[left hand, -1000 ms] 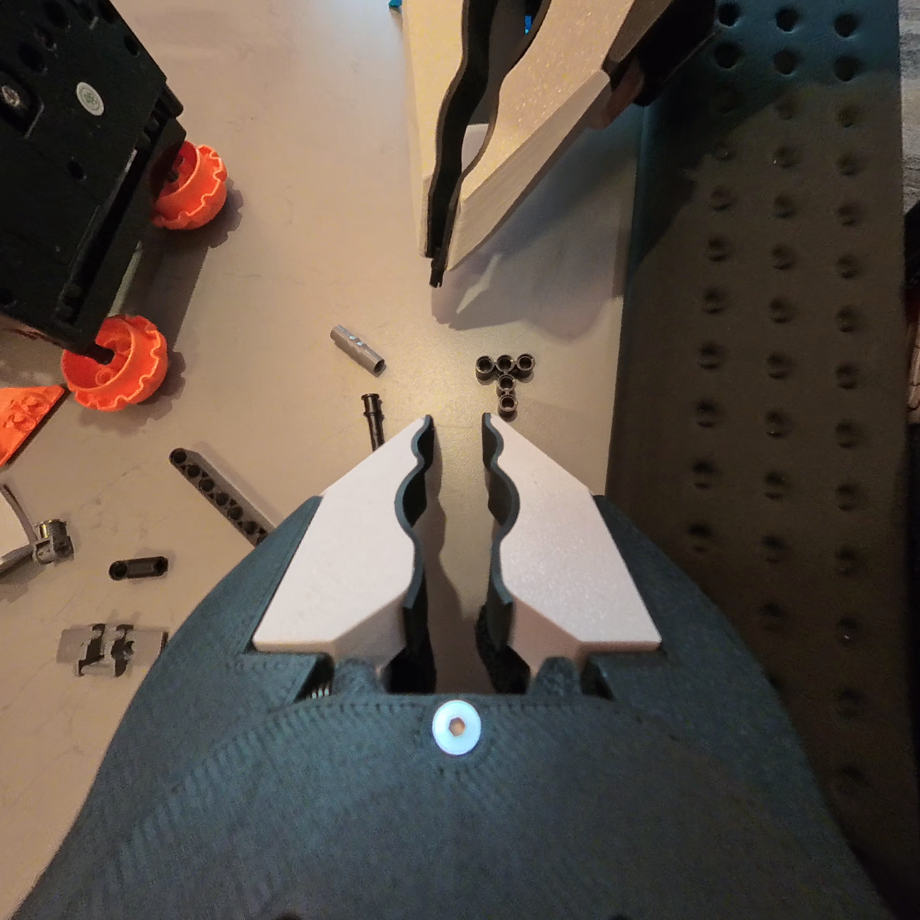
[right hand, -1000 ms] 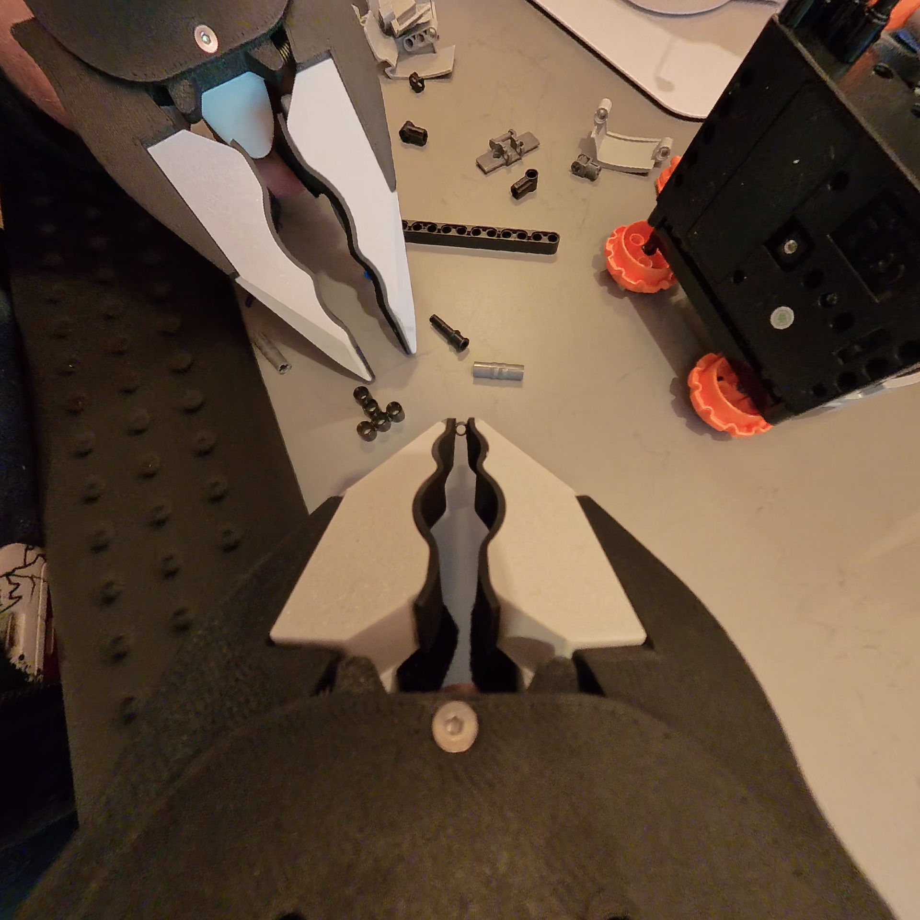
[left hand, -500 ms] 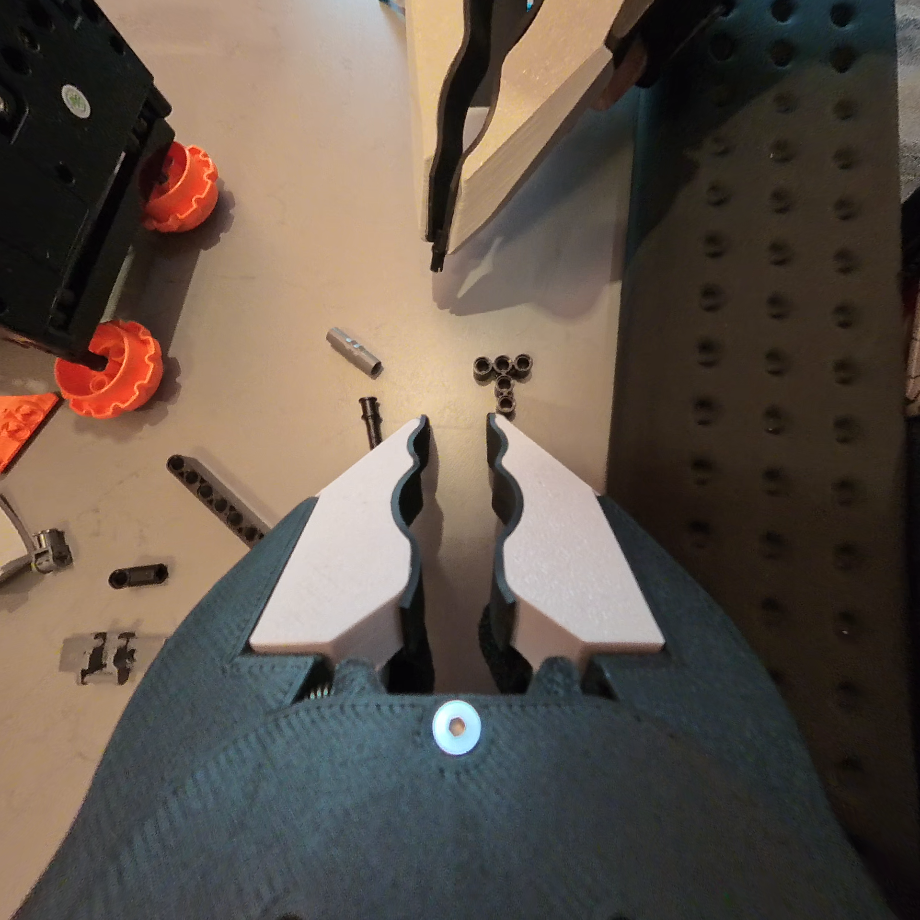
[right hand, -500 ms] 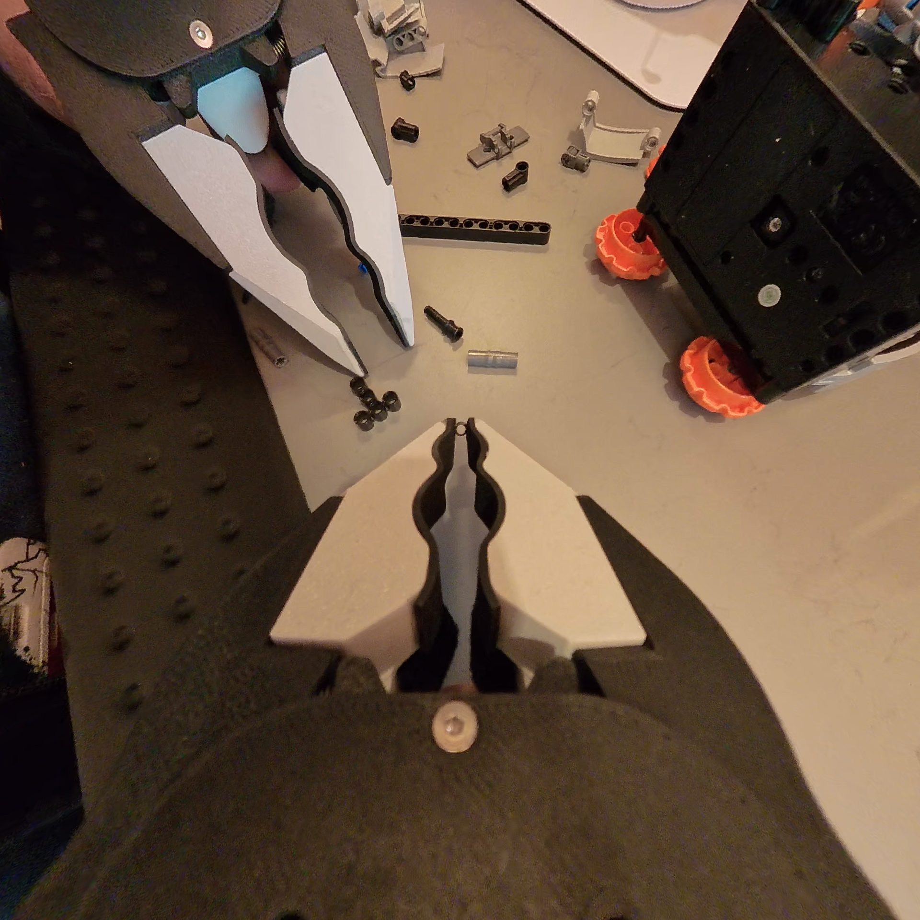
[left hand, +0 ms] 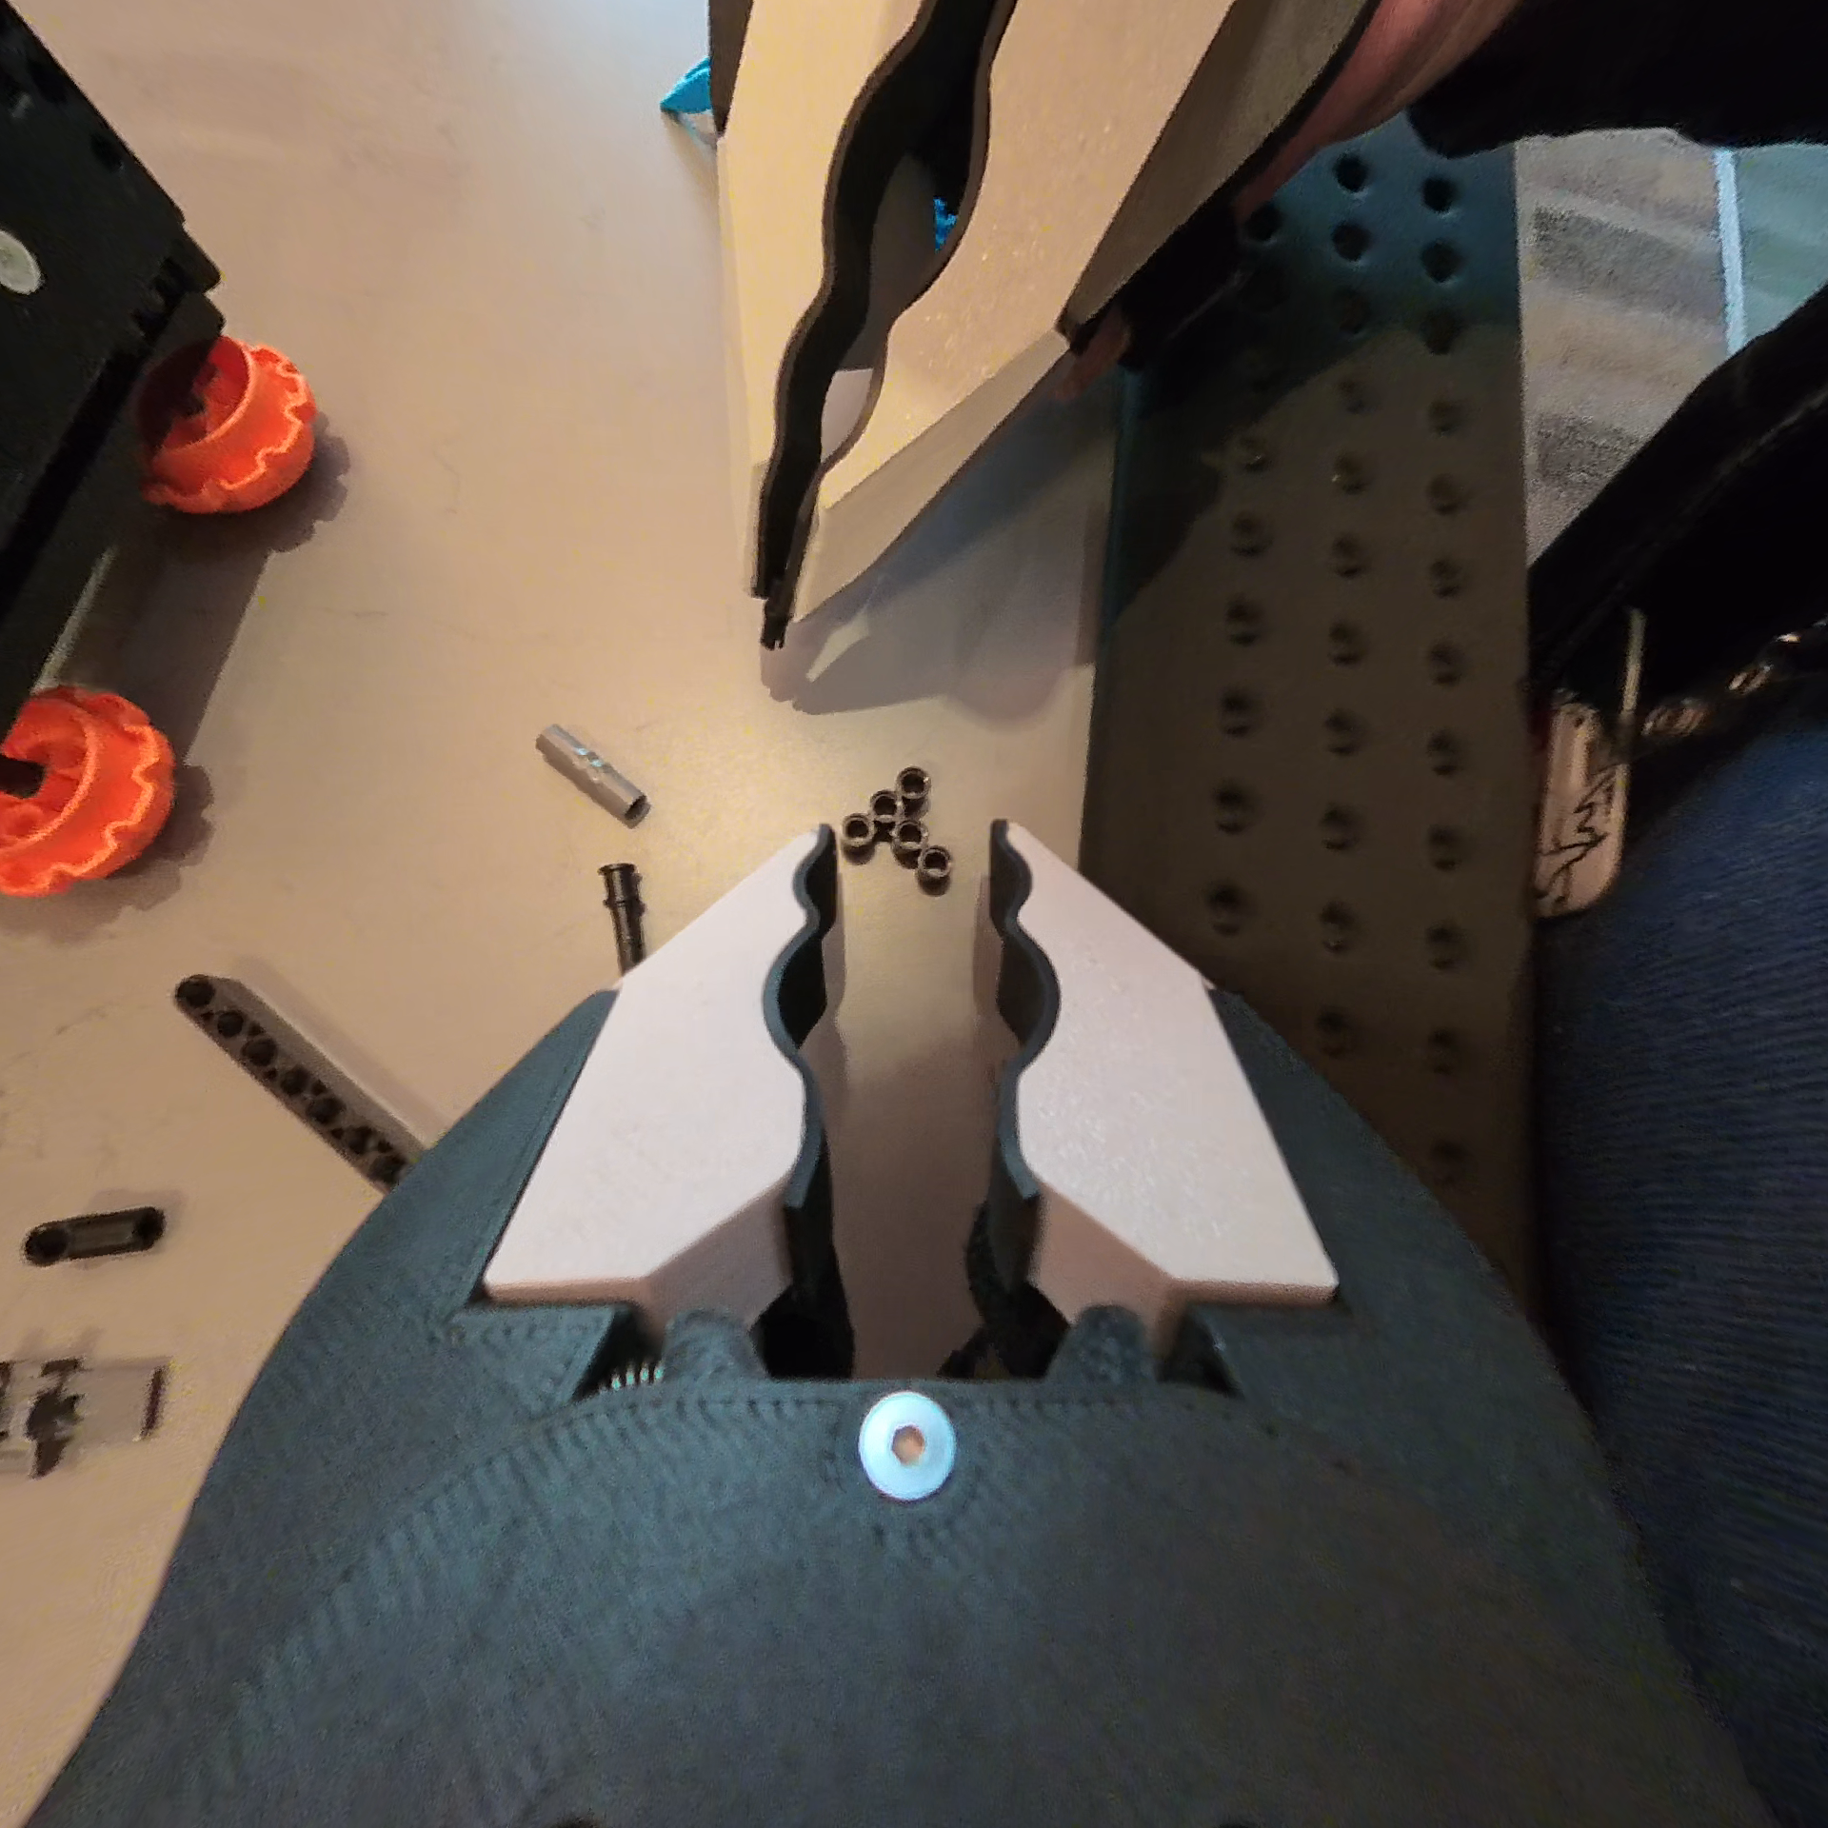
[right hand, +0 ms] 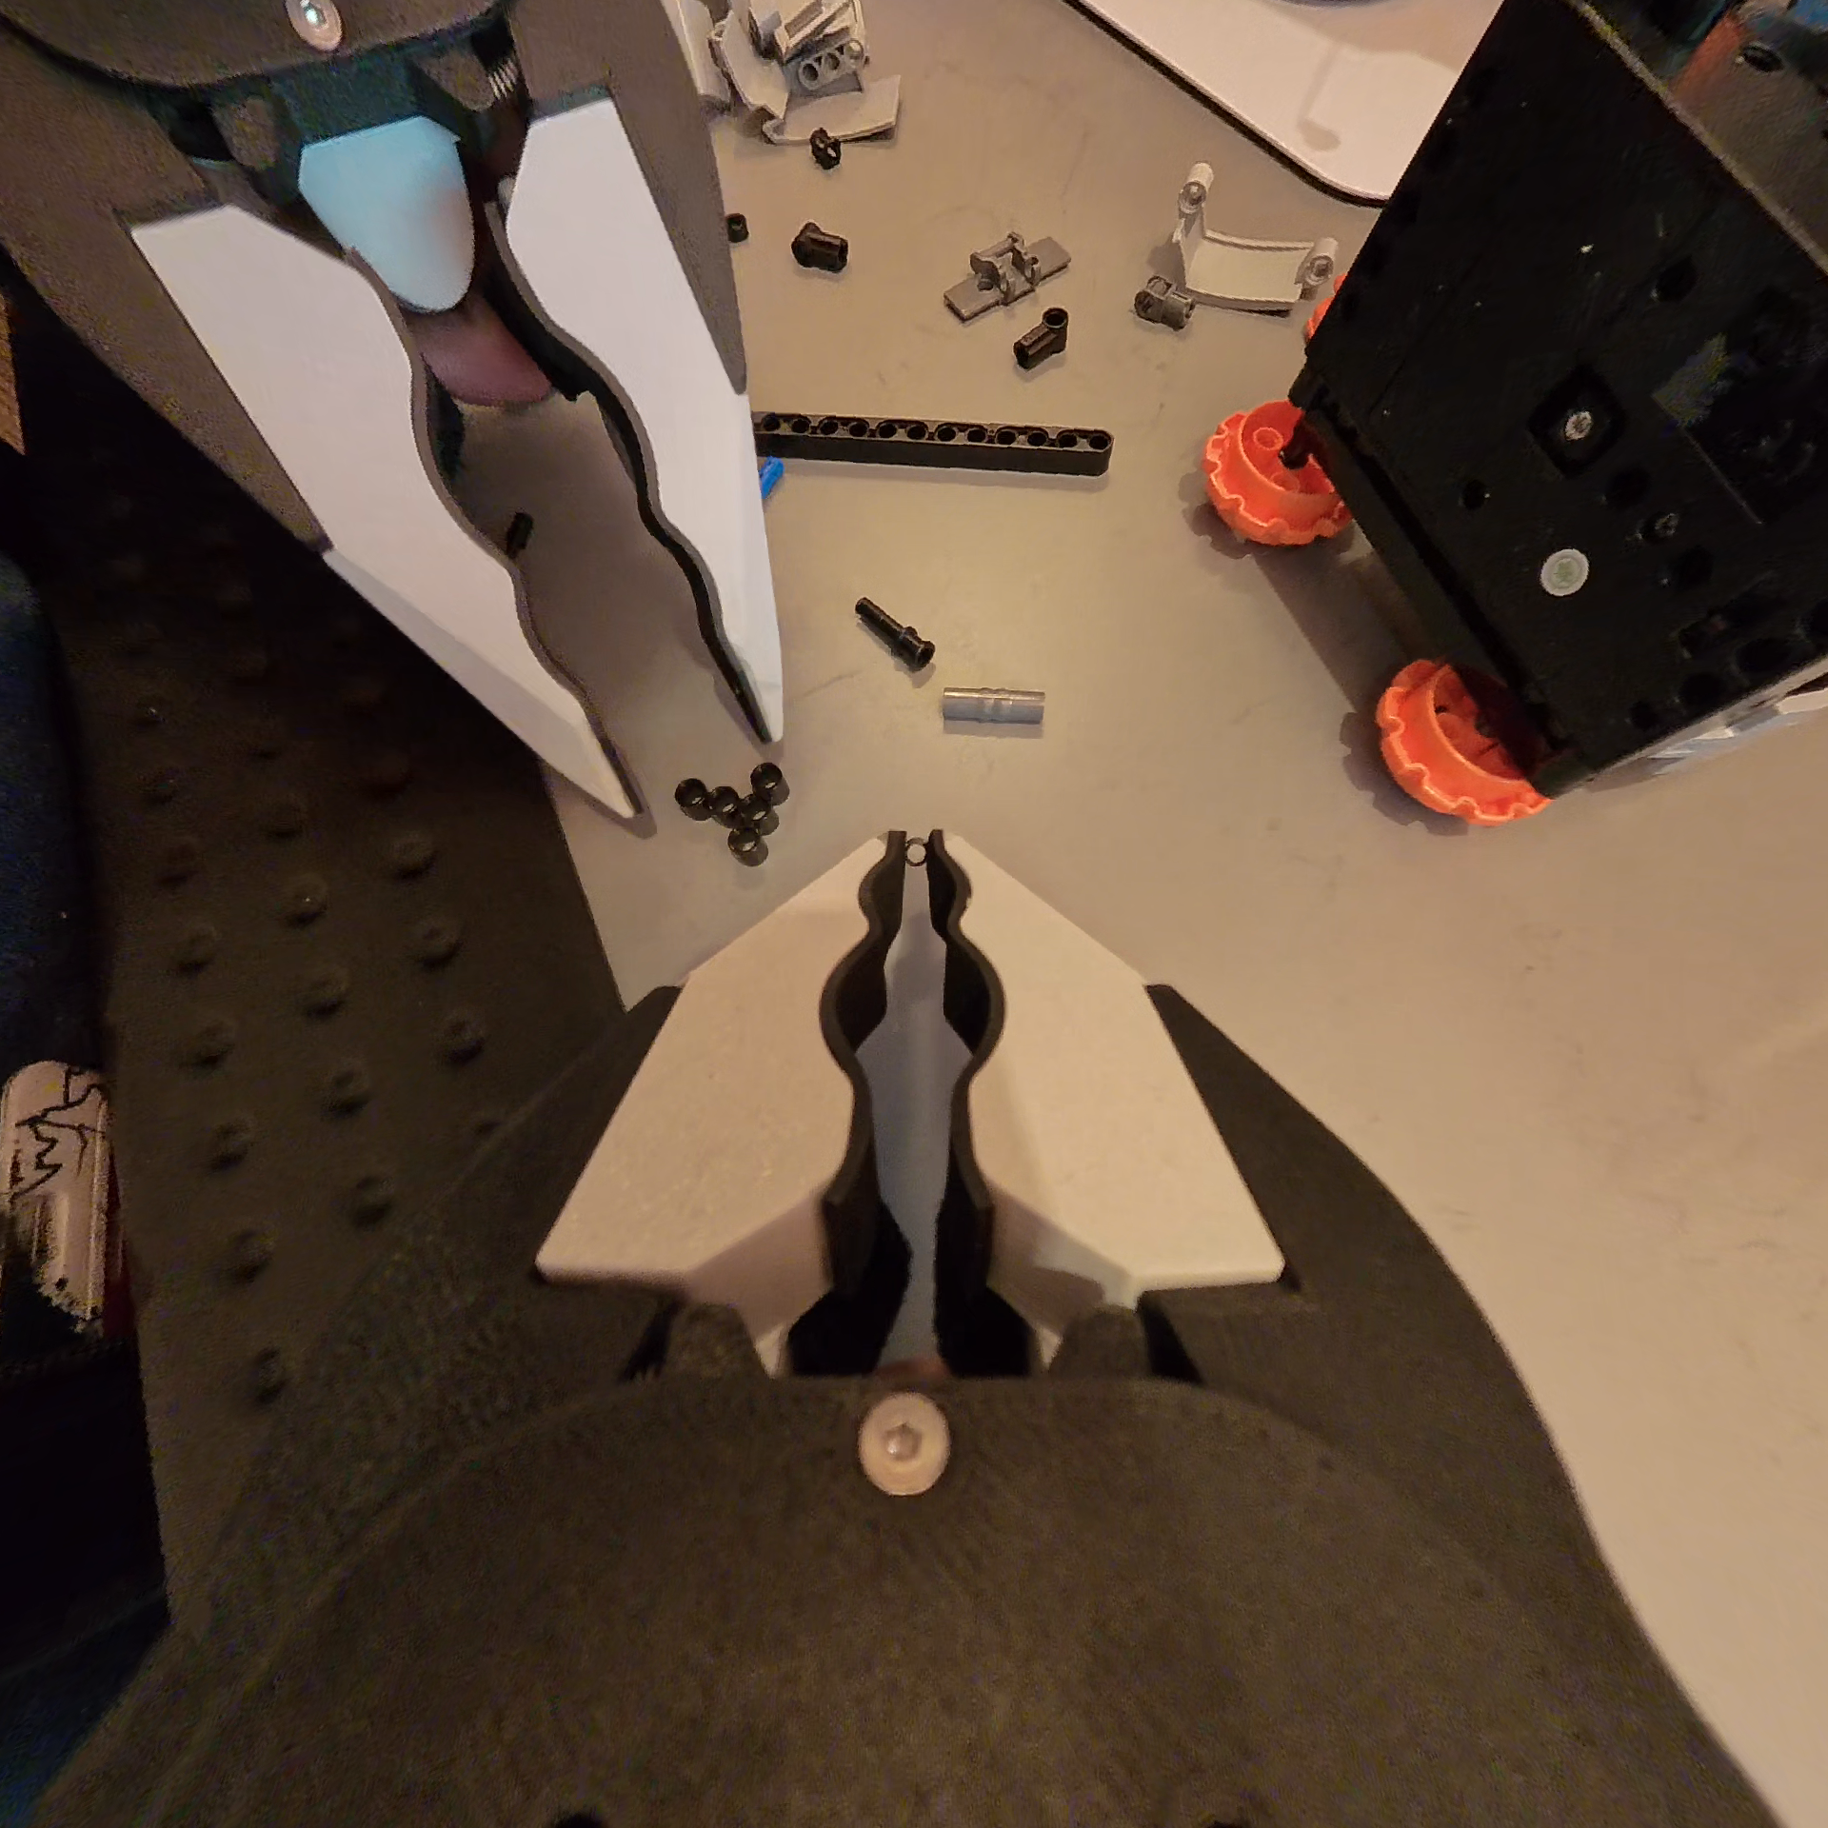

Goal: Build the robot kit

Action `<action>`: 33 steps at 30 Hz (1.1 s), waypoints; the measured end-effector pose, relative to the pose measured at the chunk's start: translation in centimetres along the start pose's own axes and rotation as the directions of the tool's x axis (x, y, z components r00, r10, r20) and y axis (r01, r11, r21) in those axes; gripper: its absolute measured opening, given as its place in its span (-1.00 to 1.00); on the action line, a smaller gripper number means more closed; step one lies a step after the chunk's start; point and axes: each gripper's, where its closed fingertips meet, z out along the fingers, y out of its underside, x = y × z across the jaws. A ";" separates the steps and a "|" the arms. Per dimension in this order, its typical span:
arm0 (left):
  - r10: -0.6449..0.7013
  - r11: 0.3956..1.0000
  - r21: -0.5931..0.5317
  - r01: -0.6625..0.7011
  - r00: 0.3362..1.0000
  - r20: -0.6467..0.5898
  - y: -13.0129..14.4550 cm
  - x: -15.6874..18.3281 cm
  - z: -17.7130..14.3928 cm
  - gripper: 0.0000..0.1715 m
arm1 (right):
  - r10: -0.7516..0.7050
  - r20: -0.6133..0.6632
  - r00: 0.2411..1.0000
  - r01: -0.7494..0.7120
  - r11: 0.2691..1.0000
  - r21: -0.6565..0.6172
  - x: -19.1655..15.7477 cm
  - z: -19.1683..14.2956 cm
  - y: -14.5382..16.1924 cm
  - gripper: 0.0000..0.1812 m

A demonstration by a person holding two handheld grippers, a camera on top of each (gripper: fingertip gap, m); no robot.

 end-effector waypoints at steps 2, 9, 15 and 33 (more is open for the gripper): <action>-0.014 0.999 -0.031 0.014 1.000 0.006 0.4 0.2 0.6 -0.66 | 0.000 0.002 1.000 0.000 1.000 0.001 0.0 0.1 0.0 -0.98; -0.005 0.999 -0.048 0.007 0.999 0.041 0.1 0.1 1.2 -0.96 | 0.001 0.003 1.000 -0.001 1.000 0.006 0.1 0.1 0.0 -0.98; 0.038 0.998 -0.053 -0.035 0.998 0.055 0.2 -0.2 1.0 -0.97 | 0.012 0.002 1.000 -0.012 1.000 0.023 0.2 -0.2 -0.2 -0.98; 0.068 0.997 -0.044 -0.063 0.989 0.129 0.1 -1.0 1.4 -0.92 | 0.032 0.029 0.999 -0.033 0.998 0.047 0.1 -0.4 -0.5 -0.98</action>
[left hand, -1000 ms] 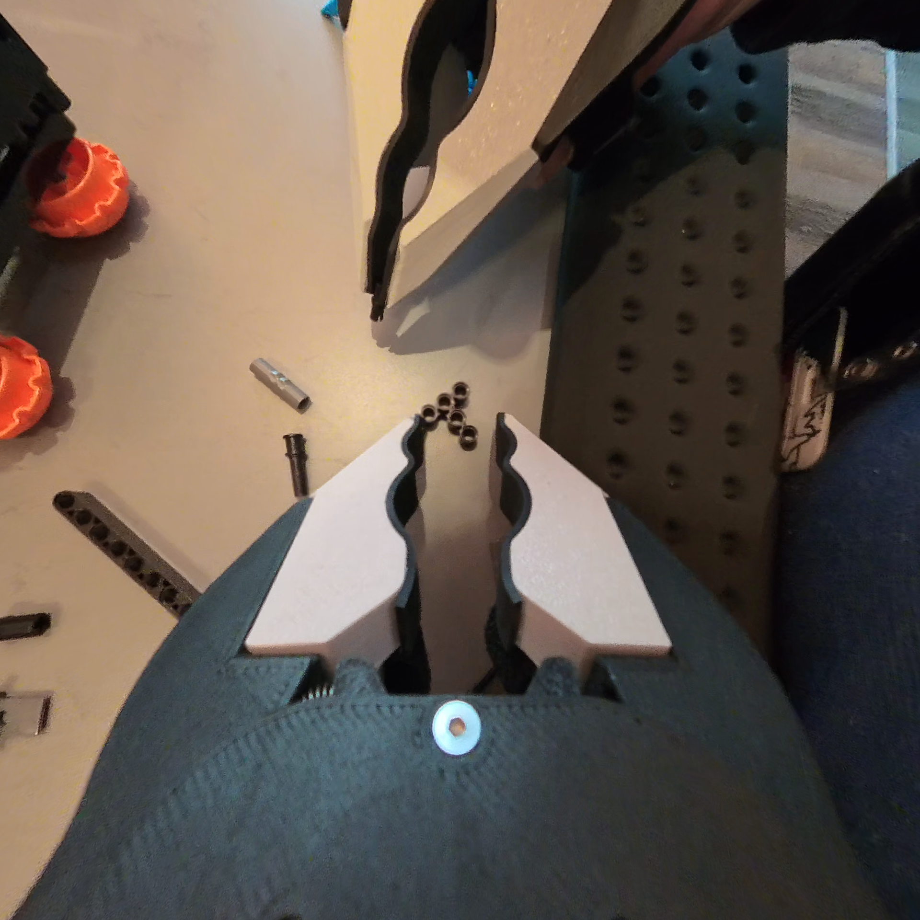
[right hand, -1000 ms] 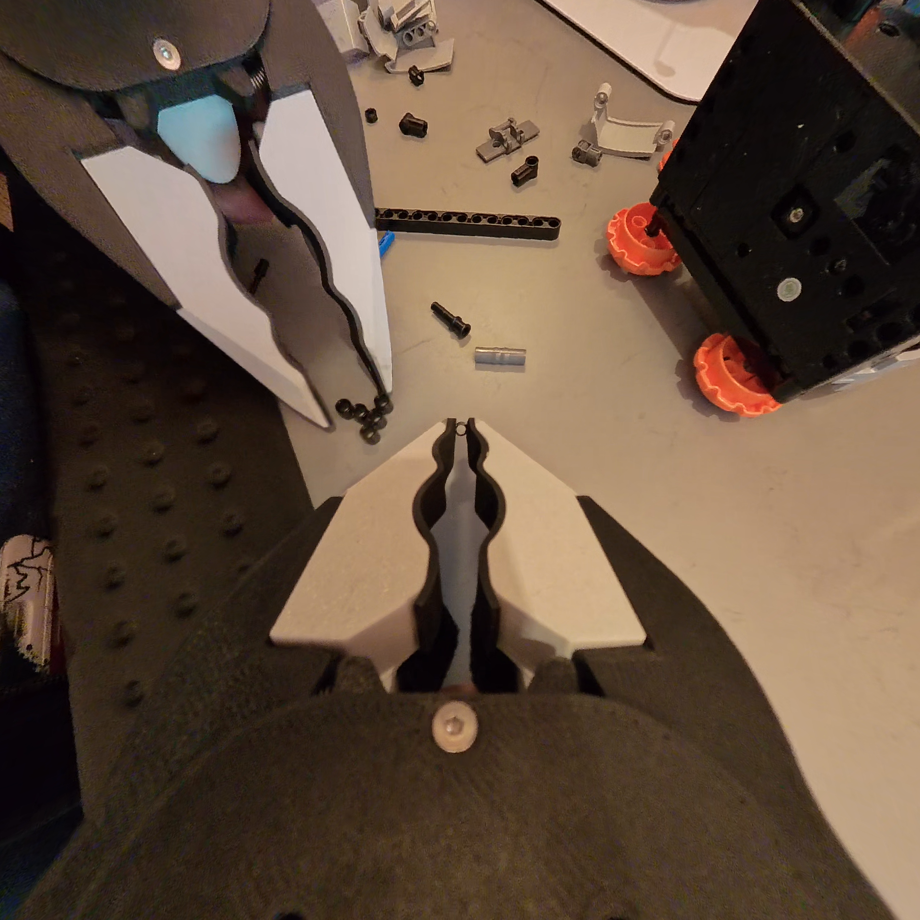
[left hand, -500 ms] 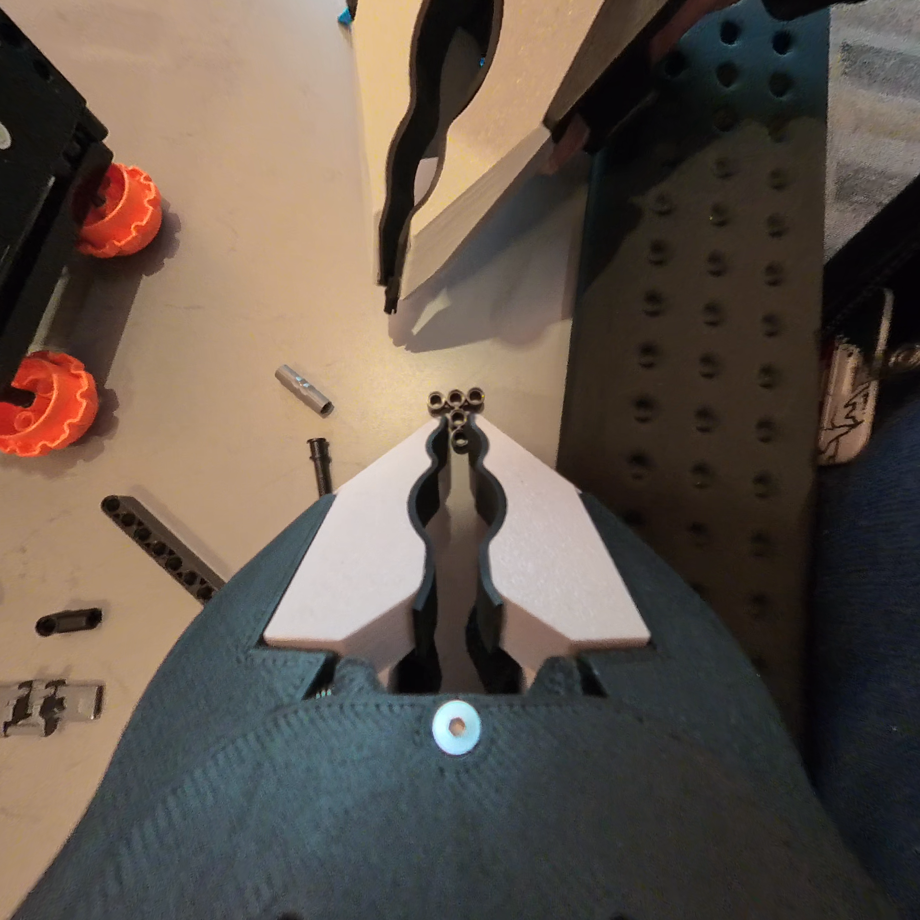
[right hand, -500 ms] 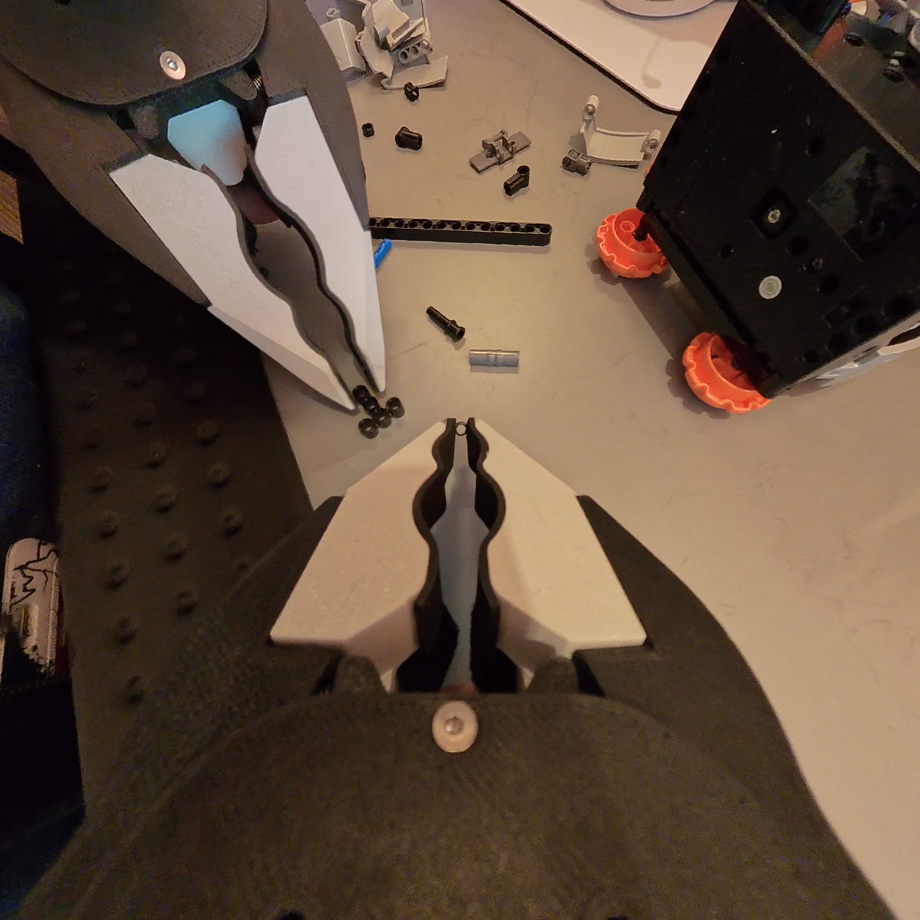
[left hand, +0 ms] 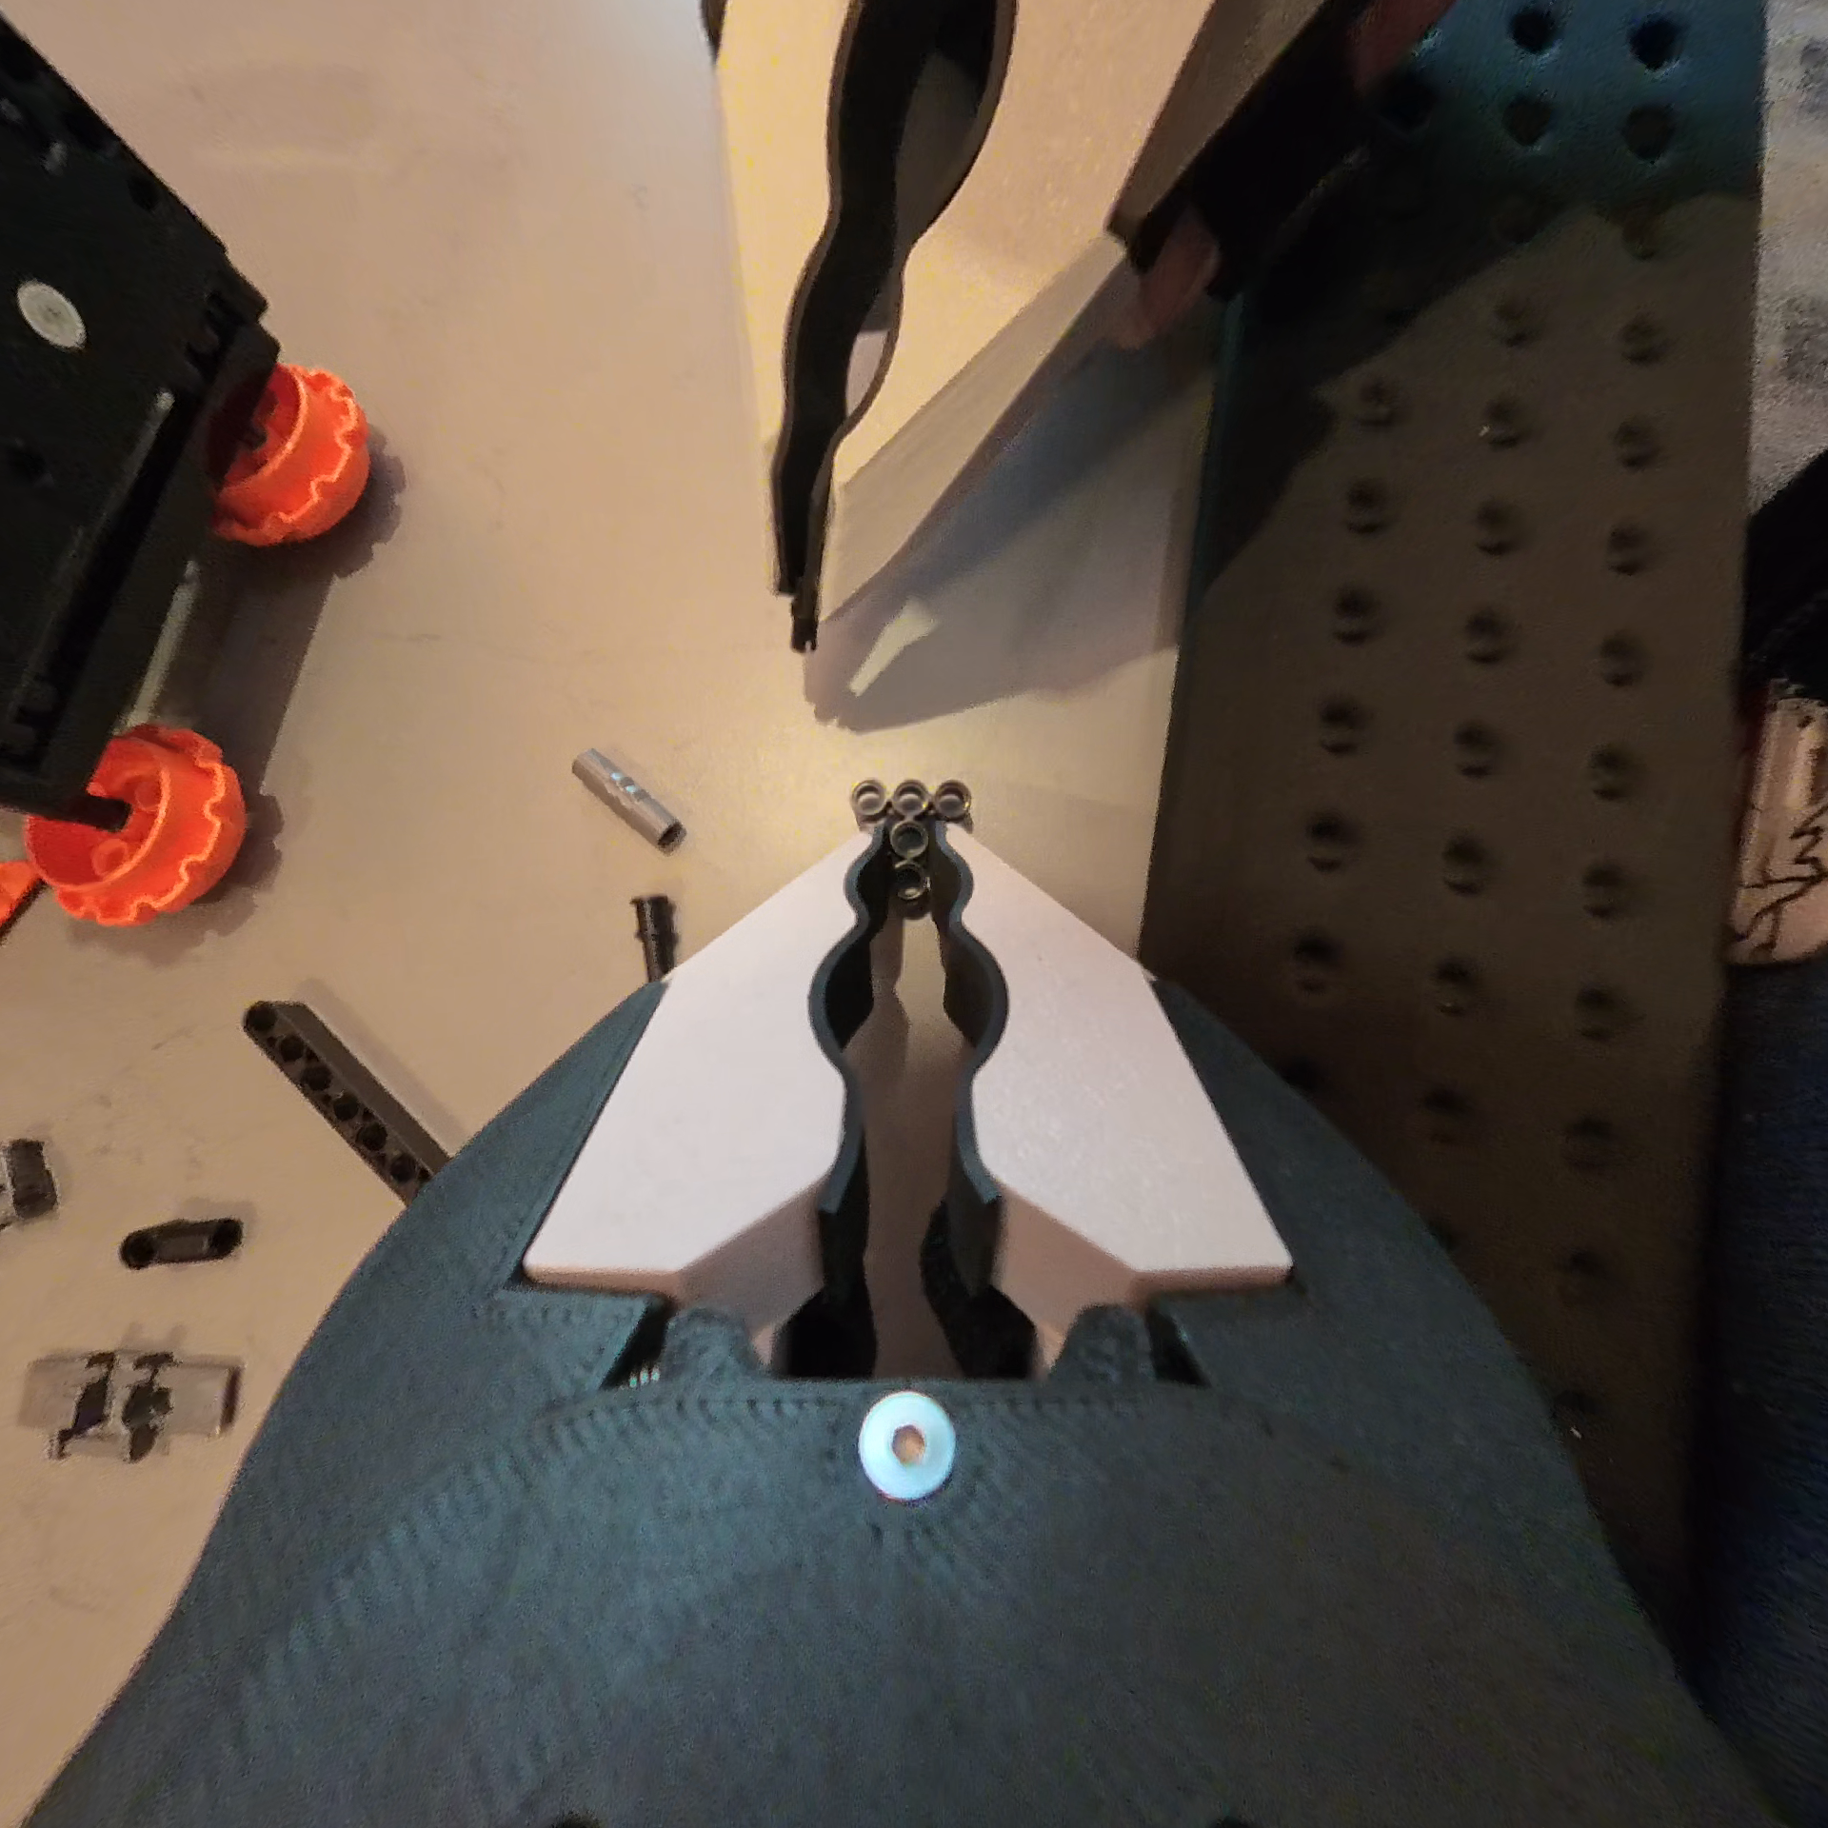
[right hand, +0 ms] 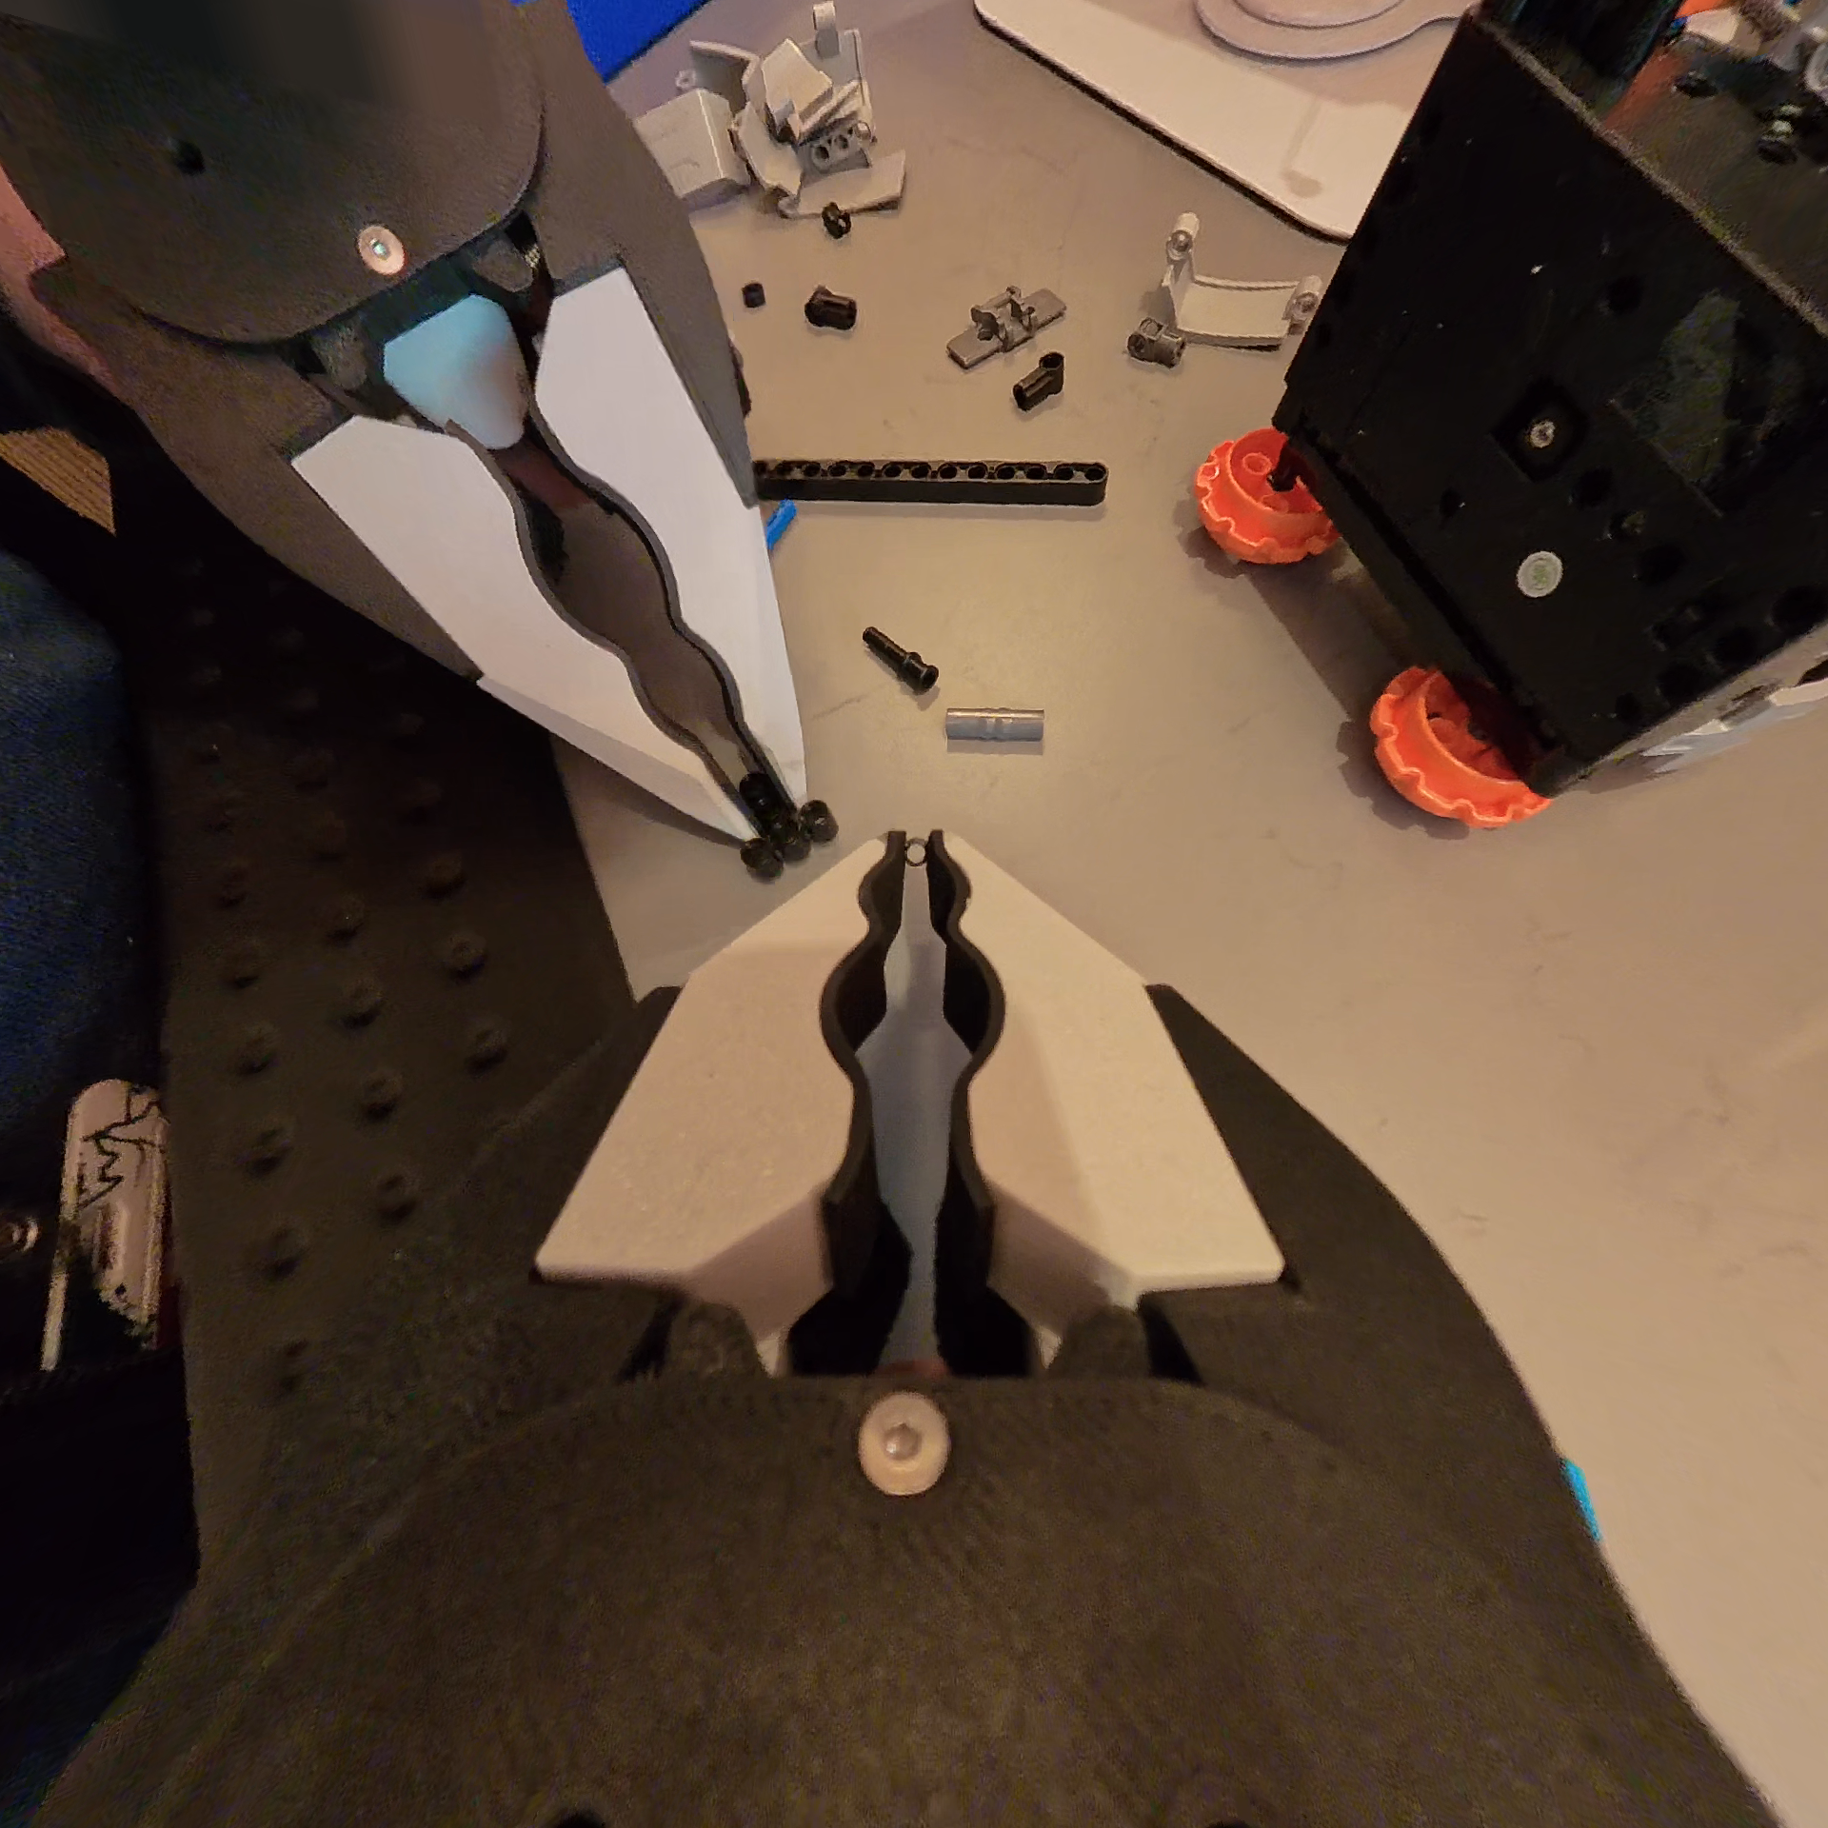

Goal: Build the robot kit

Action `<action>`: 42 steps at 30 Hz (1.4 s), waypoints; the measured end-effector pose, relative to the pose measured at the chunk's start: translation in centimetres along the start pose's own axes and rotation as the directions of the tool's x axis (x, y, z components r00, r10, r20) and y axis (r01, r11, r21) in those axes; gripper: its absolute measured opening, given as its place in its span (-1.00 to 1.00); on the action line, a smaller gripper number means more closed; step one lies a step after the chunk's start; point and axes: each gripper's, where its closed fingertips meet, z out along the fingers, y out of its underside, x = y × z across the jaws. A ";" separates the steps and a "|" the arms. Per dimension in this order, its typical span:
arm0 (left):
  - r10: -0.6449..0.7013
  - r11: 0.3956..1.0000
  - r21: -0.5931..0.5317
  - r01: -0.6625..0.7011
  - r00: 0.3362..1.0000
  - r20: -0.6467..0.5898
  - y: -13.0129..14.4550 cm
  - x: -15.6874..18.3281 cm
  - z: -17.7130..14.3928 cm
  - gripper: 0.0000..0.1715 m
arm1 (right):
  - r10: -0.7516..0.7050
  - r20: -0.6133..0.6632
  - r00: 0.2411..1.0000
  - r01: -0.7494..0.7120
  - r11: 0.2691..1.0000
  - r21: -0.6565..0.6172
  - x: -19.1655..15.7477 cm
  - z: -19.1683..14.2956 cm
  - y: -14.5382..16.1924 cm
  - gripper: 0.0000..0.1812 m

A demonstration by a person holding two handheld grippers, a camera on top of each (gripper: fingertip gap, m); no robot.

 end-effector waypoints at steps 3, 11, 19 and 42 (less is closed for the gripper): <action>0.003 0.994 0.106 -0.008 0.999 0.046 -1.5 -0.6 -1.0 -0.92 | 0.050 0.038 0.998 -0.053 0.996 0.067 -0.2 -0.6 -1.2 -0.98; -0.269 0.701 0.602 0.383 0.923 -0.274 -8.0 -2.7 -8.3 -0.93 | 0.174 0.201 0.964 -0.239 0.897 0.372 -0.4 -3.9 -7.8 -0.98; -0.232 0.288 0.672 0.682 0.730 -0.642 -10.2 -4.9 -13.8 -0.94 | 0.146 0.274 0.951 -0.288 0.745 0.602 -0.8 -6.1 -14.0 -0.97; -0.058 0.020 0.504 0.864 0.504 -0.862 -11.5 -6.3 -15.6 -0.94 | 0.107 0.147 0.983 -0.180 0.680 0.711 -0.4 -5.4 -17.1 -0.98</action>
